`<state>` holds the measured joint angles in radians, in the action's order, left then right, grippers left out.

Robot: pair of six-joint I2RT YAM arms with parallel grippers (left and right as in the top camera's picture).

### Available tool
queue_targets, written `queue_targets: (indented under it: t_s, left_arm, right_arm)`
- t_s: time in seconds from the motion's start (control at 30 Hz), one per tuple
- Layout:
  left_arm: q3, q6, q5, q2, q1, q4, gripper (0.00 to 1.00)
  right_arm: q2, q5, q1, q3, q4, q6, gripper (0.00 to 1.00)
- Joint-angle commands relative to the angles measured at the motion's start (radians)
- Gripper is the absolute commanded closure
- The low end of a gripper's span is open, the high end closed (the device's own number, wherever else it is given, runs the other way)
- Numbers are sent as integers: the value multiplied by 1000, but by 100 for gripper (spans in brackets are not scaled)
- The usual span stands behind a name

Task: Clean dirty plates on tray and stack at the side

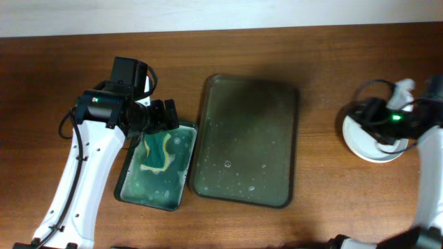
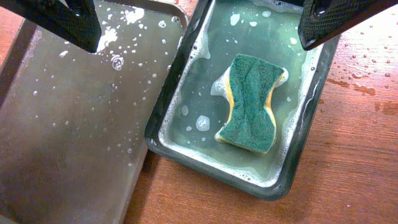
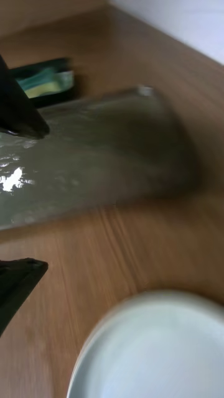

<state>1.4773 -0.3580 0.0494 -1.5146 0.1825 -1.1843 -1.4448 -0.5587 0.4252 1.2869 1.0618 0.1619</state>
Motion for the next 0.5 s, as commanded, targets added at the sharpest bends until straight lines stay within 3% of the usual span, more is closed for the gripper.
queue_targets:
  t_s: [0.0, 0.2, 0.47]
  left_arm:
    - [3, 8, 7, 8, -4, 2, 1]
    - [3, 8, 7, 8, -4, 2, 1]
    - [3, 8, 7, 8, -4, 2, 1]
  right_arm:
    - [36, 116, -221, 10, 37, -35, 37]
    - [-47, 457, -550, -34, 85, 68, 40]
    - [-265, 475, -580, -77, 109, 58, 41]
